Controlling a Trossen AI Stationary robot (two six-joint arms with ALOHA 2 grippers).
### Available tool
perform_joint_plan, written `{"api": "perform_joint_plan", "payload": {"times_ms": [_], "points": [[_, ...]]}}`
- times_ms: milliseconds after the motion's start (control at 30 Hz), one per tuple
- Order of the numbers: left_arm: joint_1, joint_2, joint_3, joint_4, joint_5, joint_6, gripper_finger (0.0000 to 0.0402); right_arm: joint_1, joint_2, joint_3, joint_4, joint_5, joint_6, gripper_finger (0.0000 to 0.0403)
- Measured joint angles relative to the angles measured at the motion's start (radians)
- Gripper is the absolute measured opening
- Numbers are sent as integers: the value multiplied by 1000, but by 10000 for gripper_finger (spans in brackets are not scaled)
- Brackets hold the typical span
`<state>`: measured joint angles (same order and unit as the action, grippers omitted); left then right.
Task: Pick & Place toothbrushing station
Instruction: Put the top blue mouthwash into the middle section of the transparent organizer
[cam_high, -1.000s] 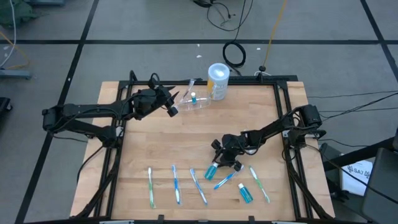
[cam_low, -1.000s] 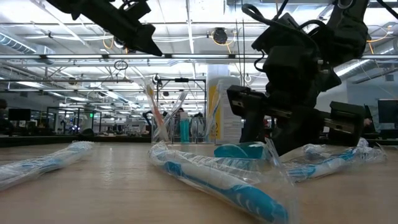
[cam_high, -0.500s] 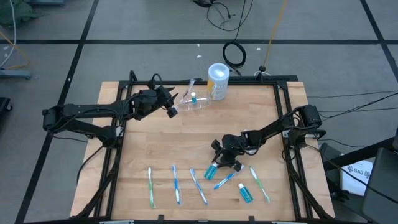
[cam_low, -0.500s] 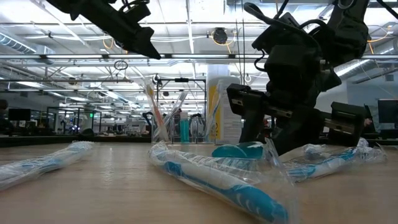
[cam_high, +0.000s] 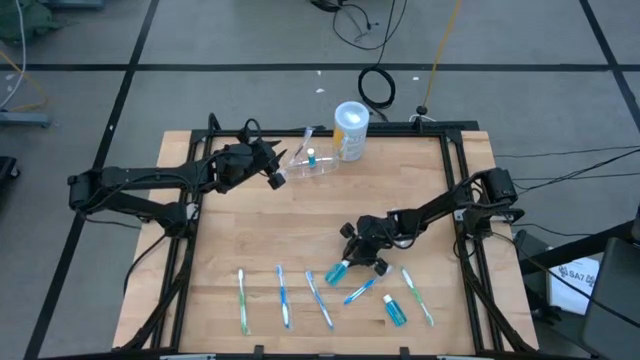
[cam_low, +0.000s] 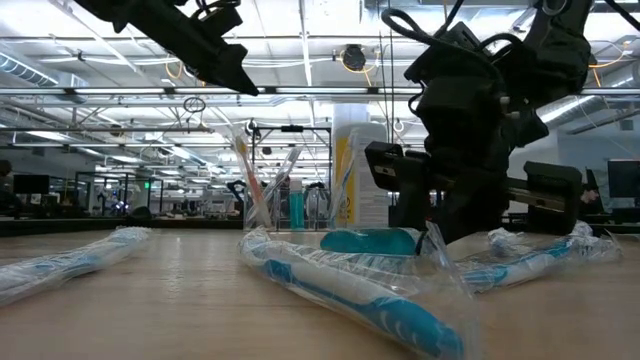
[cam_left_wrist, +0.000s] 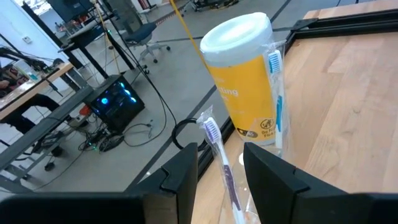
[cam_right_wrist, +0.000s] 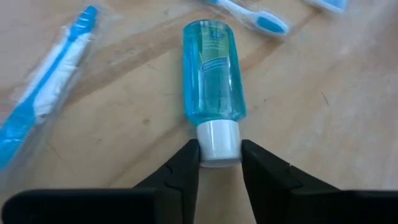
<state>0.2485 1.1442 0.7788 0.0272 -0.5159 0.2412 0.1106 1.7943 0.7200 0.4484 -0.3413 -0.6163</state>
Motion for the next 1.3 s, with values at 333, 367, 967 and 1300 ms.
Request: {"api": "perform_joint_plan", "payload": {"times_ms": [333,367,967,1300], "points": [[0,0,0,0,-1,34,136,-5,-35,0,-14,173,-177,106],[0,0,0,0,-1,35,136,-6,-45,0,-14,209,-211,105],[-1,28,0,-3,476,-123,136,-35,-236,0,18,723,-959,94],[-53,196,0,38,544,-206,161,-40,-238,1,224,787,-1175,95]]}}
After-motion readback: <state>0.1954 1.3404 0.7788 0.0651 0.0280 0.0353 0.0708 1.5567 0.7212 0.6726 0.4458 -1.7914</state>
